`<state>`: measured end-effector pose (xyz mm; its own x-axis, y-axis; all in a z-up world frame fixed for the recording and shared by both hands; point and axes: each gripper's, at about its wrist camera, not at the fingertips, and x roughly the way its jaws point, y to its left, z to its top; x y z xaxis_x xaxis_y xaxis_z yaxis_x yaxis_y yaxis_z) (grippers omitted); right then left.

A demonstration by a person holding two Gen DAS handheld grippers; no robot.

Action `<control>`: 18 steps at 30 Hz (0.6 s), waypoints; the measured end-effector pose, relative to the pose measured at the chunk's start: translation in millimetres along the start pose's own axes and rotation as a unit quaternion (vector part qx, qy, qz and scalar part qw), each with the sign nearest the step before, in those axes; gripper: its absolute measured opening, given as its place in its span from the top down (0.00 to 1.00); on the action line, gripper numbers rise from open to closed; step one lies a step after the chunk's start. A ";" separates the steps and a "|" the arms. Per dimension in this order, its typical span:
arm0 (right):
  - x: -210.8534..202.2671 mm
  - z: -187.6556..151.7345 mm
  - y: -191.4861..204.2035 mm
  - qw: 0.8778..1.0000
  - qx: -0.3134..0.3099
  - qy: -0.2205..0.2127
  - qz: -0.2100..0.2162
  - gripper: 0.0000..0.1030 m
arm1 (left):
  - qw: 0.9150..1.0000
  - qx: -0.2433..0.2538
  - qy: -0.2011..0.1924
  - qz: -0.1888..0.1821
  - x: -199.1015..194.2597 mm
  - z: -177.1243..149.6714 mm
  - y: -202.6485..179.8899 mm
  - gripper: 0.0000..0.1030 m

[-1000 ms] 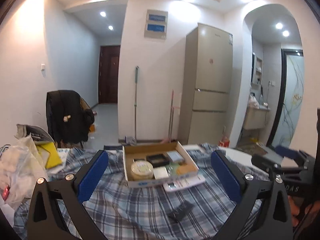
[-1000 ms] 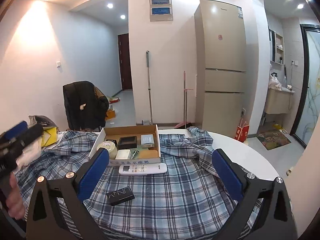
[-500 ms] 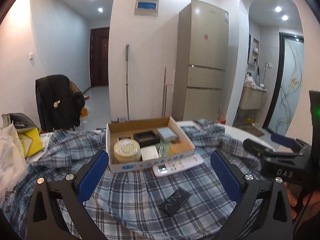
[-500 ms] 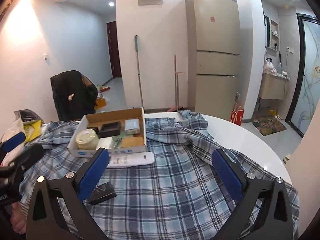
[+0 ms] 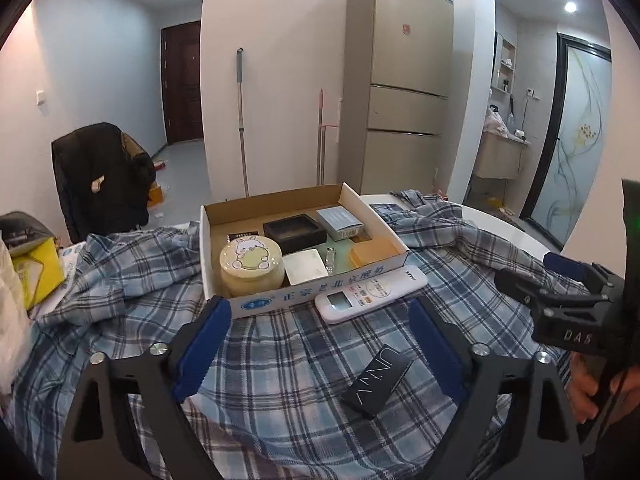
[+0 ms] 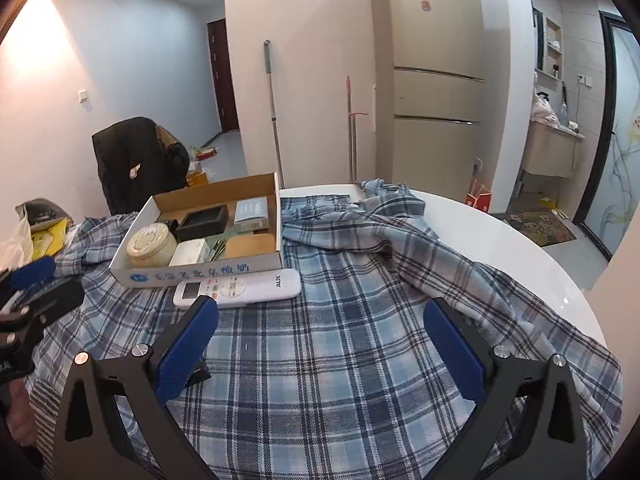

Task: Organize rigid objects
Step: 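Reach down and close the left tool on the black UNNY box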

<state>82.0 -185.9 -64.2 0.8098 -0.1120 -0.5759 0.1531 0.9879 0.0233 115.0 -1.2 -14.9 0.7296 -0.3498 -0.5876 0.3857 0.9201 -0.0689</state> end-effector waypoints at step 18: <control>40.3 -14.6 -28.2 0.995 0.061 0.047 0.064 0.01 | 0.985 -0.034 0.109 -0.129 74.7 -26.8 2.1 0.49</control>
<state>102.0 -216.8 -100.0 0.7712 0.0311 -0.6358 0.1238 0.9724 0.1978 155.2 -20.7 -80.6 0.4705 -0.5345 -0.7021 0.4987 0.8175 -0.2882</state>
